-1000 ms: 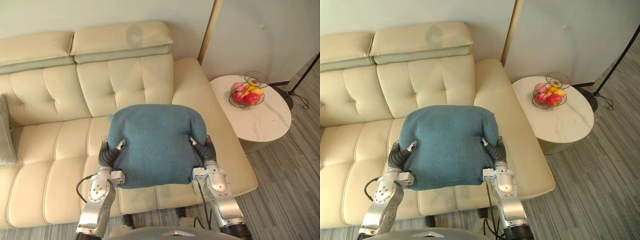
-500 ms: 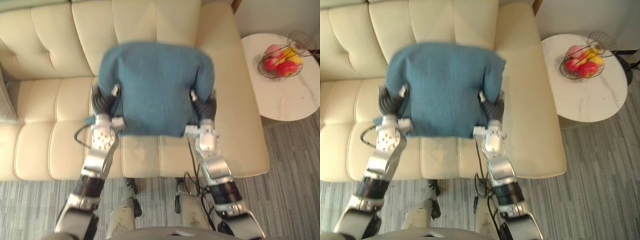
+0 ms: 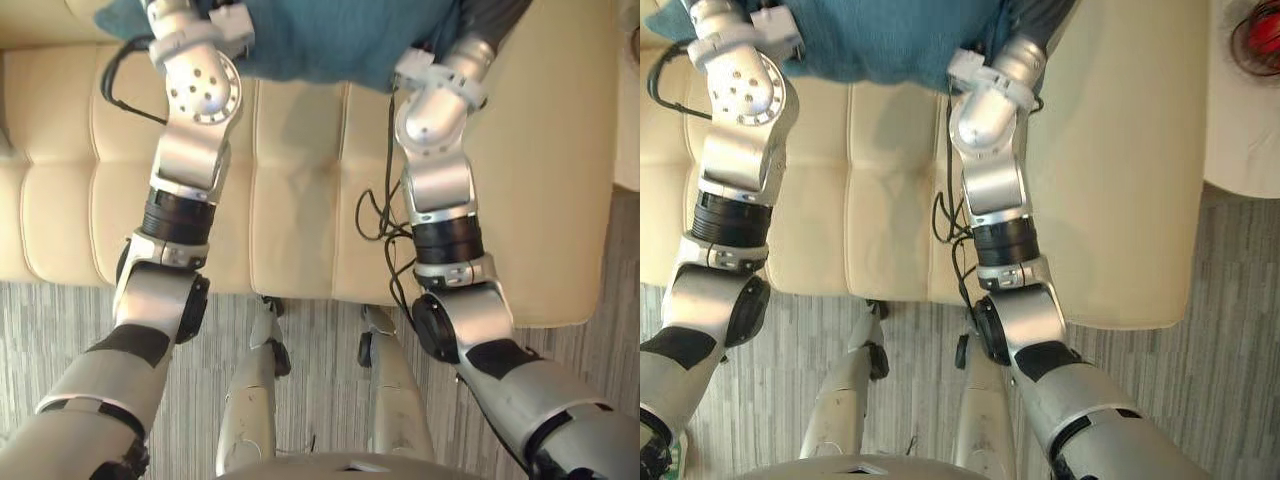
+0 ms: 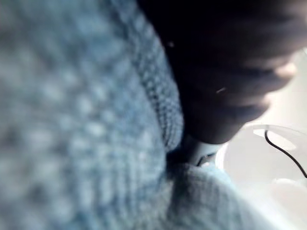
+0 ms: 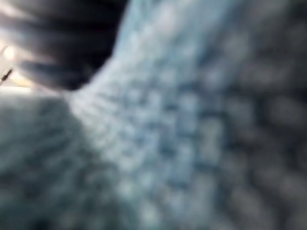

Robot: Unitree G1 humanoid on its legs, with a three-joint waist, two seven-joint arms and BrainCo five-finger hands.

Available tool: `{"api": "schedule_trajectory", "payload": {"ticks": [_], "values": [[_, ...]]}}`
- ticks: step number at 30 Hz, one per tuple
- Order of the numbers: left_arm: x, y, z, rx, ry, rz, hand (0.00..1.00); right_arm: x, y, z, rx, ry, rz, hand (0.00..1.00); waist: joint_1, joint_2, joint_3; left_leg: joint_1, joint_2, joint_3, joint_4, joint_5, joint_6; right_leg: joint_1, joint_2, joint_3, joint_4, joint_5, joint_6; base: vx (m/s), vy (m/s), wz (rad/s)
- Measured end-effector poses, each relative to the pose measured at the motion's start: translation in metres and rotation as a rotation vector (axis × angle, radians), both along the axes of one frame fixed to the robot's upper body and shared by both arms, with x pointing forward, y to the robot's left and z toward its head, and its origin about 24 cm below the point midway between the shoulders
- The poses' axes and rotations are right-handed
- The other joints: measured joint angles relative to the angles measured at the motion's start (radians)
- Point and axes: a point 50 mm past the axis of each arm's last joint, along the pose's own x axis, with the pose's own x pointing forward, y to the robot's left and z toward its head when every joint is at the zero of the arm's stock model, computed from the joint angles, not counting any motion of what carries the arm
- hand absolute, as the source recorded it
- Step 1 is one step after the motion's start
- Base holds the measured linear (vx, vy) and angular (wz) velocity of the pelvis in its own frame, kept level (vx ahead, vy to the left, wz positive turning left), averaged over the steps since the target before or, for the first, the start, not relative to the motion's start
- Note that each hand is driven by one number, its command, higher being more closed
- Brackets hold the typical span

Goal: Pick up cushions and gather them together orderly.

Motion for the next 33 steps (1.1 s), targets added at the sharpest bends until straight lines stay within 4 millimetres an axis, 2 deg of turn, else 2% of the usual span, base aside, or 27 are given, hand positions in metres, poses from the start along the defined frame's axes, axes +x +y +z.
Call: {"api": "schedule_trajectory", "payload": {"ticks": [2, 6, 12, 14, 15, 16, 17, 18, 19, 20, 26, 28, 30, 33], "values": [[0.003, 0.002, 0.003, -0.016, 0.021, 0.005, 0.0, 0.01, -0.006, 0.006, -0.018, 0.043, 0.002, 0.0, 0.003, 0.014, 0.028, -0.025, 0.003, 0.001, 0.0, 0.026, 0.027, -0.022, -0.001, -0.024, 0.031, -0.022, -0.011, -0.05, -0.031, 0.26], [0.013, 0.009, 0.007, -0.025, 0.078, 0.021, 0.0, 0.018, -0.017, 0.018, -0.05, 0.097, 0.048, 0.0, 0.003, 0.014, 0.076, -0.081, 0.011, 0.0, 0.0, 0.033, 0.035, -0.093, -0.001, -0.042, 0.087, -0.04, -0.024, -0.06, -0.004, 0.12], [0.025, 0.022, -0.006, -0.016, 0.179, 0.018, 0.0, 0.021, -0.027, 0.018, -0.009, 0.121, 0.139, 0.0, -0.007, 0.014, 0.16, -0.135, -0.003, 0.002, 0.001, 0.047, 0.052, -0.165, -0.02, -0.04, 0.136, -0.049, -0.023, -0.04, 0.014, 0.09], [0.031, 0.027, -0.023, -0.007, 0.232, 0.011, 0.0, 0.02, -0.028, 0.016, -0.006, 0.121, 0.162, 0.0, -0.019, 0.014, 0.191, -0.139, -0.018, 0.001, 0.0, 0.046, 0.05, -0.176, -0.034, -0.03, 0.147, -0.061, -0.027, -0.04, -0.008, 0.1], [0.033, 0.029, -0.032, -0.011, 0.256, 0.007, 0.0, 0.019, -0.028, 0.014, -0.003, 0.119, 0.17, 0.0, -0.024, 0.013, 0.193, -0.139, -0.019, 0.012, 0.0, 0.004, 0.011, -0.181, -0.038, -0.025, 0.147, -0.06, -0.023, -0.04, -0.004, 0.01], [0.035, 0.035, -0.042, -0.026, 0.284, 0.007, 0.0, 0.016, -0.028, 0.012, -0.001, 0.107, 0.181, 0.0, -0.028, 0.011, 0.195, -0.132, -0.019, 0.041, -0.001, -0.095, -0.005, -0.188, -0.036, -0.009, 0.15, -0.05, -0.003, 0.0, 0.0, 0.0], [0.037, 0.041, -0.05, -0.052, 0.305, 0.004, 0.0, 0.012, -0.029, 0.009, -0.001, 0.095, 0.184, 0.0, -0.044, 0.012, 0.201, -0.13, -0.024, 0.07, -0.001, -0.119, 0.006, -0.189, -0.041, 0.003, 0.146, -0.045, 0.003, 0.0, 0.0, 0.0], [0.038, 0.044, -0.056, -0.066, 0.32, 0.002, 0.0, 0.011, -0.03, 0.006, -0.001, 0.093, 0.186, 0.0, -0.047, 0.01, 0.202, -0.127, -0.026, 0.08, -0.001, -0.111, 0.007, -0.19, -0.047, 0.008, 0.147, -0.044, 0.004, 0.01, -0.012, -0.04], [0.039, 0.05, -0.07, -0.084, 0.356, 0.01, 0.0, 0.01, -0.031, -0.001, 0.004, 0.097, 0.193, 0.0, -0.052, 0.009, 0.203, -0.116, -0.028, 0.106, 0.0, -0.066, 0.02, -0.19, -0.049, 0.023, 0.156, -0.05, 0.012, 0.01, -0.033, -0.13], [0.041, 0.056, -0.082, -0.1, 0.389, 0.006, 0.0, 0.008, -0.031, -0.007, 0.013, 0.1, 0.209, 0.0, -0.056, 0.009, 0.204, -0.098, -0.039, 0.119, 0.0, -0.063, 0.026, -0.187, -0.053, 0.048, 0.166, -0.06, 0.019, 0.0, -0.048, -0.13], [0.041, 0.071, -0.106, -0.125, 0.444, 0.016, 0.0, 0.011, -0.032, -0.027, 0.013, 0.146, 0.224, 0.0, -0.056, 0.003, 0.208, -0.044, -0.032, 0.126, 0.0, -0.063, 0.026, -0.153, -0.043, 0.071, 0.169, -0.068, 0.019, -0.01, -0.096, -0.16], [0.04, 0.076, -0.112, -0.112, 0.452, 0.022, 0.0, 0.011, -0.037, -0.041, -0.004, 0.172, 0.224, 0.0, -0.067, -0.004, 0.212, -0.01, -0.021, 0.124, 0.0, -0.066, 0.027, -0.123, -0.03, 0.073, 0.166, -0.075, 0.018, -0.04, -0.172, -0.2], [0.038, 0.082, -0.118, -0.105, 0.462, 0.033, 0.0, 0.004, -0.042, -0.049, -0.016, 0.166, 0.217, 0.0, -0.074, -0.007, 0.215, 0.013, -0.011, 0.122, 0.0, -0.083, 0.05, -0.104, -0.018, 0.071, 0.166, -0.079, 0.016, -0.03, -0.149, -0.18], [0.03, 0.093, -0.142, -0.095, 0.499, 0.035, 0.0, -0.01, -0.064, -0.074, -0.06, 0.188, 0.172, 0.0, -0.09, -0.016, 0.22, 0.064, -0.01, 0.115, 0.001, -0.098, 0.072, -0.056, -0.016, 0.069, 0.181, -0.096, 0.016, -0.01, -0.163, -0.02]]}}
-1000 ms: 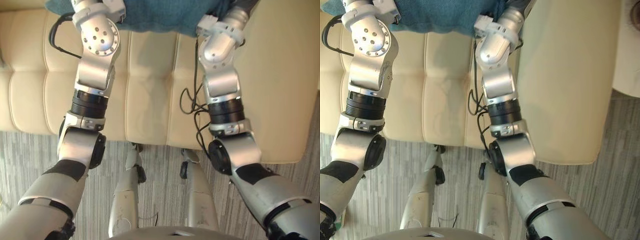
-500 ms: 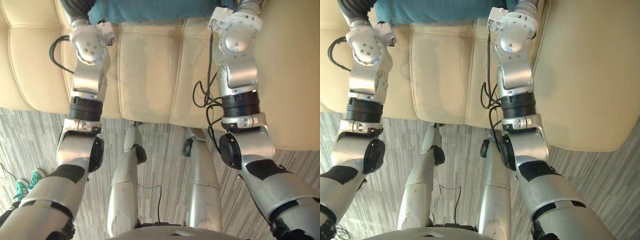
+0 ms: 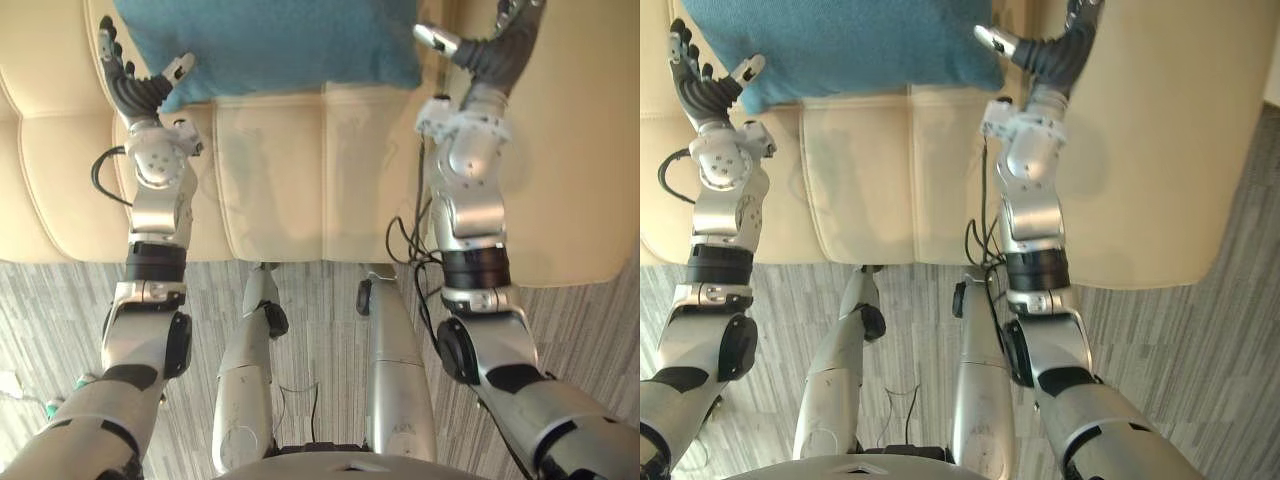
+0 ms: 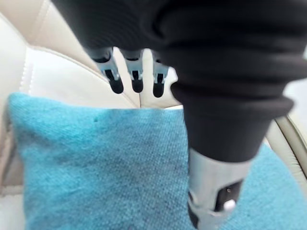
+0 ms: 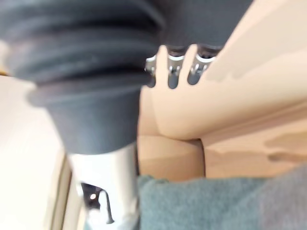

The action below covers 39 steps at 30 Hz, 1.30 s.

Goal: Pick up cushions and gather them together orderly.

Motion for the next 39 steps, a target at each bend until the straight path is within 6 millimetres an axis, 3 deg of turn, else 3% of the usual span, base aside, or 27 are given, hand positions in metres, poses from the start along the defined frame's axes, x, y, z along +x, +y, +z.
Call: {"api": "schedule_trajectory", "payload": {"ticks": [3, 4, 5, 7, 10, 11, 12, 14, 18, 22, 26, 31, 35, 37, 38, 39], "values": [[-0.015, 0.014, -0.035, -0.004, 0.052, -0.009, 0.0, -0.013, -0.028, -0.042, -0.022, 0.11, -0.057, 0.0, -0.001, -0.011, 0.006, 0.026, 0.018, -0.018, 0.119, -0.068, 0.021, 0.077, -0.009, -0.013, 0.026, -0.029, -0.001, 0.0, -0.156, 0.16], [-0.027, 0.023, -0.064, -0.019, 0.116, -0.028, 0.0, -0.023, -0.038, -0.07, -0.022, 0.195, -0.055, 0.0, -0.001, -0.012, 0.007, 0.059, 0.034, -0.037, 0.187, -0.113, 0.018, 0.15, -0.011, -0.033, 0.029, -0.045, -0.001, 0.02, -0.136, 0.19], [-0.031, 0.024, -0.074, -0.02, 0.138, -0.034, 0.0, -0.028, -0.042, -0.08, -0.021, 0.225, -0.056, 0.0, -0.002, -0.012, 0.007, 0.075, 0.039, -0.048, 0.216, -0.132, 0.015, 0.18, -0.011, -0.038, 0.032, -0.055, 0.0, 0.02, -0.148, 0.2], [-0.056, 0.028, -0.122, -0.046, 0.252, -0.073, 0.0, -0.047, -0.049, -0.119, 0.003, 0.327, -0.017, 0.0, 0.002, -0.016, 0.005, 0.143, 0.065, -0.072, 0.33, -0.217, 0.008, 0.307, -0.008, -0.058, 0.04, -0.091, 0.003, 0.03, -0.081, 0.08], [-0.084, 0.029, -0.17, -0.094, 0.392, -0.095, 0.0, -0.062, -0.042, -0.155, 0.084, 0.422, 0.057, 0.0, 0.002, -0.041, -0.01, 0.211, 0.083, -0.073, 0.396, -0.284, 0.009, 0.402, 0.006, -0.056, 0.021, -0.114, 0.007, 0.02, -0.006, -0.17], [-0.105, 0.023, -0.204, -0.139, 0.504, -0.117, 0.0, -0.073, -0.036, -0.186, 0.127, 0.526, 0.096, 0.0, 0.004, -0.058, -0.04, 0.264, 0.087, -0.06, 0.388, -0.298, 0.005, 0.467, 0.015, -0.056, -0.02, -0.118, 0.012, 0.05, 0.042, -0.19], [-0.115, 0.021, -0.22, -0.164, 0.56, -0.119, 0.0, -0.077, -0.032, -0.202, 0.149, 0.586, 0.122, 0.0, 0.003, -0.07, -0.058, 0.29, 0.088, -0.053, 0.376, -0.299, 0.003, 0.493, 0.018, -0.054, -0.041, -0.112, 0.009, 0.1, 0.036, -0.24], [-0.152, 0.016, -0.271, -0.255, 0.761, -0.116, 0.0, -0.093, -0.018, -0.256, 0.221, 0.8, 0.178, 0.0, 0.006, -0.099, -0.122, 0.389, 0.091, -0.024, 0.337, -0.309, -0.007, 0.598, 0.029, -0.047, -0.123, -0.084, 0.006, 0.11, 0.023, -0.29], [-0.211, 0.006, -0.335, -0.384, 1.08, -0.072, 0.0, -0.134, -0.003, -0.341, 0.273, 1.2, 0.21, 0.0, 0.025, -0.105, -0.251, 0.511, 0.09, 0.027, 0.273, -0.313, -0.018, 0.732, 0.047, -0.022, -0.285, -0.016, 0.018, 0.14, 0.036, -0.35], [-0.238, -0.003, -0.36, -0.362, 1.269, -0.085, 0.0, -0.166, -0.003, -0.387, 0.249, 1.477, 0.179, 0.0, 0.03, -0.107, -0.317, 0.606, 0.068, 0.048, 0.192, -0.293, -0.027, 0.818, 0.047, -0.015, -0.358, 0.013, 0.024, 0.09, 0.016, -0.12], [-0.252, -0.01, -0.373, -0.377, 1.369, -0.091, 0.0, -0.197, -0.015, -0.415, 0.352, 1.657, 0.094, 0.0, 0.038, -0.104, -0.351, 0.715, 0.04, 0.065, 0.082, -0.256, -0.039, 0.886, 0.047, -0.004, -0.392, 0.016, 0.022, 0.03, 0.016, -0.1], [-0.258, -0.014, -0.378, -0.369, 1.433, -0.109, 0.0, -0.217, -0.022, -0.425, 0.455, 1.724, 0.028, 0.0, 0.039, -0.113, -0.366, 0.798, 0.016, 0.094, -0.003, -0.225, -0.045, 0.922, 0.046, 0.017, -0.4, 0.016, 0.021, 0.0, 0.023, -0.13], [-0.262, -0.011, -0.38, -0.386, 1.442, -0.091, 0.0, -0.213, -0.021, -0.424, 0.456, 1.716, 0.029, 0.0, 0.058, -0.119, -0.363, 0.83, 0.001, 0.143, -0.008, -0.24, -0.044, 0.922, 0.039, 0.058, -0.394, 0.021, 0.005, -0.05, 0.028, -0.32], [-0.261, -0.009, -0.38, -0.387, 1.44, -0.083, 0.0, -0.214, -0.018, -0.425, 0.463, 1.72, 0.034, 0.0, 0.054, -0.129, -0.354, 0.836, -0.006, 0.141, -0.002, -0.247, -0.033, 0.917, 0.036, 0.049, -0.367, 0.007, -0.027, -0.05, 0.012, 0.01], [-0.261, -0.007, -0.379, -0.386, 1.439, -0.077, 0.0, -0.214, -0.017, -0.425, 0.465, 1.721, 0.037, 0.0, 0.052, -0.143, -0.35, 0.834, -0.008, 0.128, -0.002, -0.25, -0.027, 0.915, 0.035, 0.039, -0.366, 0.012, -0.066, -0.08, 0.001, 0.06], [-0.262, -0.007, -0.379, -0.384, 1.44, -0.076, 0.0, -0.214, -0.016, -0.425, 0.465, 1.72, 0.038, 0.0, 0.058, -0.112, -0.363, 0.809, 0.017, 0.088, -0.009, -0.245, -0.011, 0.919, 0.049, 0.016, -0.38, 0.028, -0.134, -0.07, 0.003, 0.0]]}}
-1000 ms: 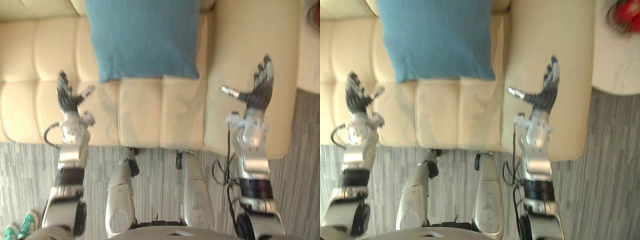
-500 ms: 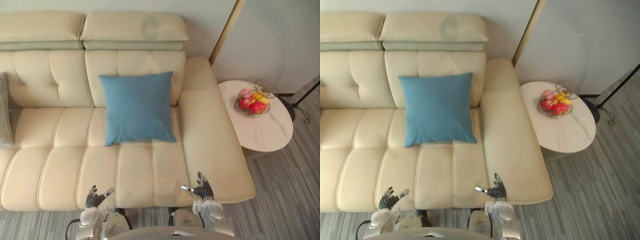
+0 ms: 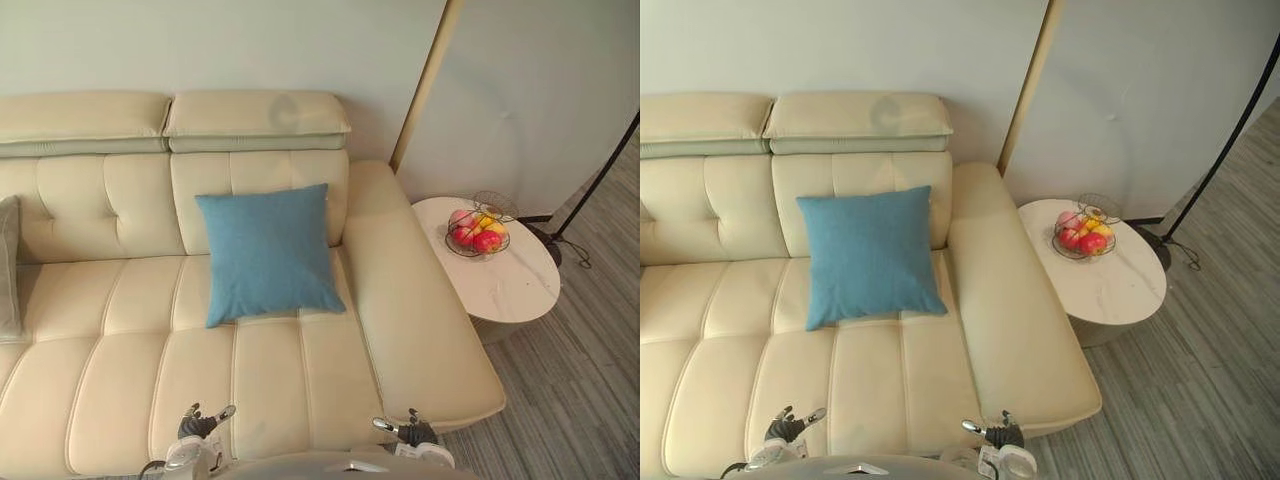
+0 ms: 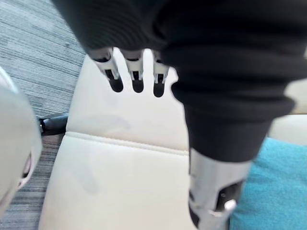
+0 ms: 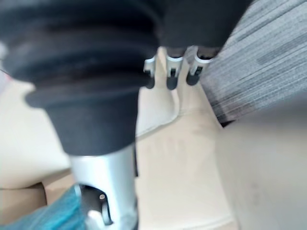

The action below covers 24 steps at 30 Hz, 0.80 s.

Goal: Pick up cushions and gather them together orderly.

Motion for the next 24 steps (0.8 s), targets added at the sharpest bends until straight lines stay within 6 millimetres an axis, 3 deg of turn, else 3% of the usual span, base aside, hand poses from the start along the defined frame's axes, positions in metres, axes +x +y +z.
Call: {"api": "schedule_trajectory", "payload": {"ticks": [1, 2, 3, 4, 5, 6, 7, 8, 9, 11, 12, 13, 15, 16, 17, 18, 19, 21, 23, 24], "values": [[0.001, -0.001, 0.0, -0.002, -0.003, -0.001, 0.0, 0.004, 0.002, 0.001, 0.001, -0.009, 0.008, 0.0, 0.009, 0.011, 0.009, -0.015, 0.019, 0.003, 0.001, 0.009, 0.01, -0.043, 0.001, -0.029, 0.114, -0.031, -0.021, -0.08, -0.011, 0.19], [0.005, 0.003, 0.003, 0.015, -0.019, -0.003, 0.0, 0.005, -0.001, 0.002, -0.007, -0.016, 0.01, 0.0, -0.002, 0.003, 0.011, -0.031, 0.033, -0.014, 0.015, 0.023, 0.02, -0.131, -0.014, -0.079, 0.413, -0.109, 0.012, -0.02, -0.046, 0.5], [0.008, 0.006, 0.005, 0.029, -0.031, -0.009, 0.0, 0.004, 0.0, 0.001, -0.005, -0.01, 0.01, 0.0, -0.005, -0.014, 0.012, -0.047, 0.043, -0.046, 0.047, 0.017, 0.02, -0.156, -0.038, -0.095, 0.593, -0.131, 0.036, -0.01, -0.111, 0.78], [0.009, 0.01, 0.006, 0.041, -0.037, -0.017, 0.0, 0.002, 0.0, 0.0, -0.003, -0.002, 0.01, 0.0, -0.004, -0.03, 0.009, -0.065, 0.042, -0.068, 0.08, 0.013, 0.016, -0.148, -0.055, -0.096, 0.656, -0.069, 0.055, 0.01, -0.131, 0.62], [0.006, 0.013, 0.006, 0.046, -0.025, -0.015, 0.0, 0.0, 0.002, -0.001, 0.003, 0.007, 0.01, 0.0, 0.01, -0.047, 0.005, -0.078, 0.027, -0.083, 0.104, 0.011, 0.011, -0.137, -0.056, -0.101, 0.624, -0.061, 0.095, 0.0, -0.113, 0.1], [0.001, 0.003, 0.001, 0.016, 0.005, -0.01, 0.0, 0.006, -0.002, 0.0, -0.009, -0.004, 0.017, 0.0, 0.034, -0.035, 0.0, -0.096, 0.03, -0.129, 0.102, 0.004, 0.013, -0.099, -0.023, -0.095, 0.518, -0.068, 0.11, -0.04, -0.048, -0.17], [0.0, -0.001, 0.0, 0.003, 0.013, -0.009, 0.0, 0.009, -0.005, 0.001, -0.016, -0.007, 0.021, 0.0, 0.039, 0.01, -0.007, -0.115, 0.034, -0.158, 0.102, 0.01, 0.021, -0.051, -0.001, -0.088, 0.421, -0.086, 0.133, -0.05, -0.038, -0.34], [0.0, -0.002, 0.0, 0.001, 0.012, -0.008, 0.0, 0.013, -0.005, 0.002, -0.016, -0.011, 0.025, 0.0, 0.047, 0.0, -0.003, -0.142, 0.03, -0.141, 0.112, 0.02, 0.021, -0.034, -0.006, -0.071, 0.358, -0.134, 0.128, -0.12, -0.061, -0.29], [0.003, 0.005, 0.001, 0.023, 0.006, -0.011, 0.0, 0.024, 0.006, 0.002, 0.007, -0.021, 0.056, 0.0, 0.047, -0.028, 0.009, -0.178, 0.013, -0.115, 0.141, 0.024, 0.026, -0.033, -0.026, -0.068, 0.28, -0.175, 0.125, -0.16, -0.111, -0.54], [0.007, 0.009, 0.003, 0.035, 0.002, -0.017, 0.0, 0.037, 0.015, 0.005, 0.016, -0.043, 0.096, 0.0, 0.059, -0.031, 0.015, -0.218, 0.019, -0.101, 0.174, 0.021, 0.023, -0.001, -0.017, -0.069, 0.149, -0.18, 0.129, -0.15, -0.084, -0.46], [0.011, 0.007, 0.004, 0.034, -0.006, -0.022, 0.0, 0.045, 0.013, 0.008, 0.008, -0.062, 0.106, 0.0, 0.053, -0.014, 0.039, -0.23, 0.036, -0.108, 0.199, 0.021, 0.022, 0.02, -0.002, -0.073, 0.105, -0.164, 0.15, -0.22, -0.041, -0.03], [0.013, 0.001, 0.003, 0.026, -0.007, -0.037, 0.0, 0.046, 0.006, 0.009, -0.019, -0.062, 0.099, 0.0, 0.04, 0.022, 0.069, -0.229, 0.053, -0.123, 0.218, 0.019, 0.012, 0.029, 0.012, -0.075, 0.096, -0.148, 0.152, -0.19, -0.032, 0.07], [0.012, -0.006, 0.002, 0.01, -0.007, -0.039, 0.0, 0.044, -0.001, 0.009, -0.042, -0.05, 0.094, 0.0, 0.038, 0.046, 0.075, -0.219, 0.054, -0.131, 0.196, 0.032, -0.009, 0.025, 0.018, -0.078, 0.112, -0.148, 0.151, -0.24, -0.035, 0.06], [0.01, -0.009, 0.001, 0.009, 0.002, -0.051, 0.0, 0.036, -0.008, 0.006, -0.061, -0.014, 0.078, 0.0, 0.034, 0.048, 0.065, -0.224, 0.044, -0.162, 0.157, 0.033, -0.058, -0.006, 0.006, -0.093, 0.114, -0.132, 0.126, -0.25, -0.025, -0.02], [0.012, -0.009, 0.002, 0.009, -0.006, -0.051, 0.0, 0.035, -0.008, 0.006, -0.059, -0.013, 0.07, 0.0, 0.035, 0.044, 0.065, -0.239, 0.039, -0.177, 0.186, 0.015, -0.06, -0.013, 0.003, -0.095, 0.112, -0.127, 0.127, -0.17, -0.006, -0.09], [0.016, -0.009, 0.003, 0.009, -0.017, -0.047, 0.0, 0.032, -0.008, 0.005, -0.056, -0.008, 0.06, 0.0, 0.037, 0.043, 0.066, -0.26, 0.038, -0.196, 0.254, 0.0, -0.037, -0.025, 0.001, -0.093, 0.116, -0.117, 0.127, -0.13, 0.028, -0.26], [0.012, -0.009, 0.001, 0.005, -0.006, -0.036, 0.0, 0.028, -0.014, 0.004, -0.059, -0.002, 0.02, 0.0, 0.031, 0.039, 0.068, -0.273, 0.029, -0.228, 0.478, -0.134, 0.014, -0.036, -0.013, -0.087, 0.123, -0.103, 0.129, -0.14, 0.043, -0.26], [0.011, -0.011, 0.001, -0.006, -0.005, -0.025, 0.0, 0.019, -0.016, 0.002, -0.061, 0.018, 0.003, 0.0, 0.03, 0.037, 0.066, -0.233, 0.029, -0.229, 0.578, -0.226, -0.003, -0.034, -0.016, -0.067, 0.115, -0.087, 0.138, -0.12, 0.091, -0.25], [0.008, -0.015, -0.001, -0.02, 0.002, -0.019, 0.0, 0.009, -0.019, -0.001, -0.05, 0.039, -0.036, 0.0, 0.027, 0.051, 0.057, -0.158, 0.028, -0.235, 0.536, -0.31, -0.011, -0.04, -0.006, -0.044, 0.085, -0.057, 0.155, -0.14, 0.203, -0.29], [0.006, -0.016, -0.001, -0.027, 0.009, -0.017, 0.0, 0.008, -0.02, -0.001, -0.046, 0.042, -0.051, 0.0, 0.022, 0.057, 0.046, -0.133, 0.014, -0.226, 0.458, -0.33, 0.009, -0.048, 0.004, -0.037, 0.064, -0.036, 0.159, -0.13, 0.193, -0.33]]}}
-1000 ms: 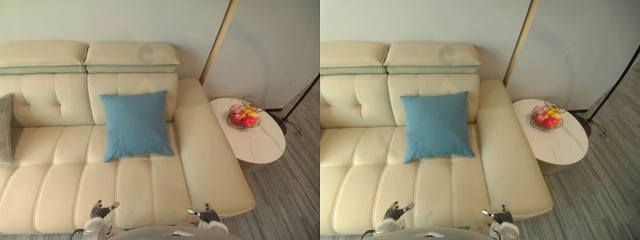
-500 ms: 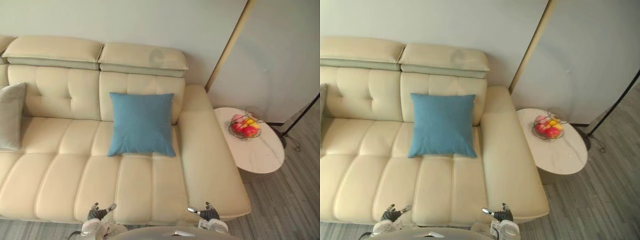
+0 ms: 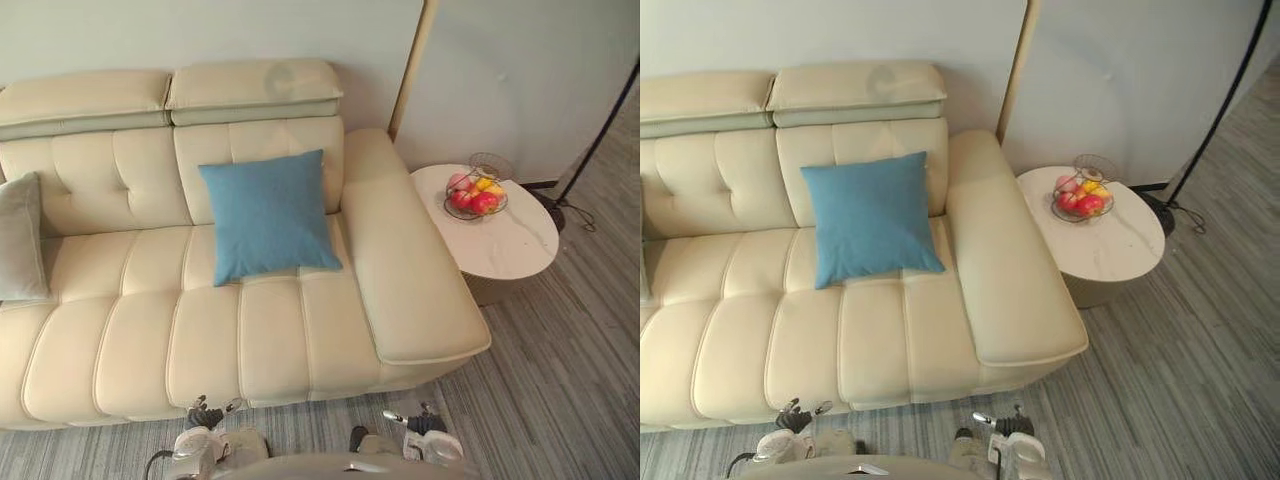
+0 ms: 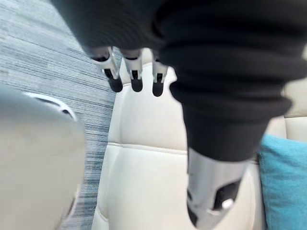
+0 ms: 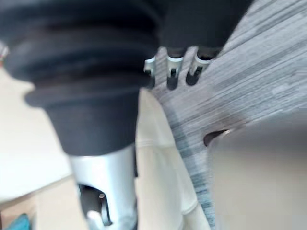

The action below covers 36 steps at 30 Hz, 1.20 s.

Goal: Pick up cushions and gather them together orderly.

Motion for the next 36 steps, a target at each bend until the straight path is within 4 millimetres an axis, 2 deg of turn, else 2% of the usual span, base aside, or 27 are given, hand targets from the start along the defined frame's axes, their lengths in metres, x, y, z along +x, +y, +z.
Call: {"api": "schedule_trajectory", "payload": {"ticks": [1, 2, 3, 4, 6, 10, 15, 16, 24, 28, 30, 36], "values": [[0.0, 0.003, 0.0, 0.005, 0.0, 0.003, 0.0, -0.002, 0.004, -0.002, 0.015, 0.007, -0.011, 0.0, 0.0, -0.018, -0.006, 0.001, -0.011, 0.016, -0.028, 0.018, -0.003, 0.0, -0.011, 0.005, -0.013, 0.013, -0.003, -0.11, 0.157, -0.34], [-0.007, 0.015, 0.0, 0.036, 0.021, 0.005, 0.0, -0.009, 0.014, -0.006, 0.05, 0.027, -0.026, 0.0, -0.005, -0.051, -0.037, 0.023, -0.056, 0.028, -0.135, 0.067, 0.007, -0.005, -0.032, -0.007, -0.044, 0.041, -0.016, -0.04, 0.097, -0.19], [-0.01, 0.019, 0.0, 0.046, 0.034, 0.005, 0.0, -0.014, 0.017, -0.008, 0.06, 0.041, -0.03, 0.0, -0.014, -0.071, -0.049, 0.037, -0.078, 0.028, -0.181, 0.094, 0.017, 0.005, -0.037, -0.008, -0.067, 0.05, -0.018, -0.02, 0.093, -0.07], [-0.011, 0.018, -0.001, 0.043, 0.039, 0.001, 0.0, -0.016, 0.016, -0.008, 0.059, 0.046, -0.039, 0.0, -0.016, -0.072, -0.05, 0.037, -0.088, 0.025, -0.199, 0.107, 0.026, 0.015, -0.04, -0.007, -0.087, 0.056, -0.02, -0.04, 0.082, 0.13], [-0.011, 0.015, -0.002, 0.042, 0.046, -0.023, 0.0, -0.02, 0.012, -0.009, 0.063, 0.056, -0.076, 0.0, -0.02, -0.064, -0.049, 0.06, -0.113, 0.021, -0.244, 0.138, 0.041, 0.029, -0.051, -0.004, -0.103, 0.078, -0.018, -0.04, 0.072, 0.12], [-0.018, 0.015, -0.005, 0.036, 0.076, -0.032, 0.0, -0.026, 0.007, -0.011, 0.063, 0.08, -0.104, 0.0, -0.017, -0.038, -0.058, 0.123, -0.124, 0.013, -0.311, 0.171, 0.033, 0.07, -0.044, -0.007, -0.103, 0.075, -0.01, 0.0, 0.0, 0.05], [-0.022, 0.01, -0.007, 0.01, 0.091, -0.033, 0.0, -0.026, 0.004, -0.011, 0.062, 0.085, -0.116, 0.0, -0.016, -0.036, -0.063, 0.169, -0.12, 0.013, -0.378, 0.209, 0.025, 0.082, -0.03, -0.006, -0.103, 0.057, -0.011, -0.01, -0.039, -0.01], [-0.024, 0.014, -0.008, 0.011, 0.103, -0.016, 0.0, -0.032, 0.002, -0.014, 0.074, 0.129, -0.13, 0.0, -0.013, -0.055, -0.069, 0.23, -0.128, 0.009, -0.42, 0.21, 0.03, 0.122, -0.031, -0.01, -0.125, 0.049, 0.003, 0.0, 0.0, 0.0], [-0.024, 0.014, -0.008, 0.009, 0.102, -0.015, 0.0, -0.032, 0.002, -0.014, 0.075, 0.13, -0.132, 0.0, -0.013, -0.056, -0.07, 0.226, -0.128, 0.009, -0.42, 0.21, 0.03, 0.12, -0.032, -0.015, -0.127, 0.049, 0.003, 0.0, 0.0, 0.0], [-0.024, 0.013, -0.008, -0.004, 0.099, -0.017, 0.0, -0.034, 0.002, -0.015, 0.08, 0.131, -0.145, 0.0, -0.014, -0.054, -0.075, 0.208, -0.124, 0.007, -0.42, 0.21, 0.03, 0.11, -0.033, -0.03, -0.14, 0.05, 0.004, 0.0, -0.001, 0.02], [-0.024, 0.013, -0.008, -0.008, 0.098, -0.009, 0.0, -0.034, 0.001, -0.015, 0.087, 0.129, -0.159, 0.0, -0.016, -0.044, -0.069, 0.202, -0.118, 0.012, -0.419, 0.209, 0.027, 0.109, -0.031, -0.032, -0.149, 0.053, 0.007, 0.0, 0.0, 0.0], [-0.026, 0.012, -0.009, -0.039, 0.09, 0.049, 0.0, -0.034, 0.001, -0.014, 0.099, 0.126, -0.184, 0.0, -0.016, -0.034, -0.06, 0.194, -0.077, 0.082, -0.369, 0.168, -0.001, 0.109, 0.003, 0.0, -0.173, 0.073, 0.013, 0.03, -0.037, -0.24]]}}
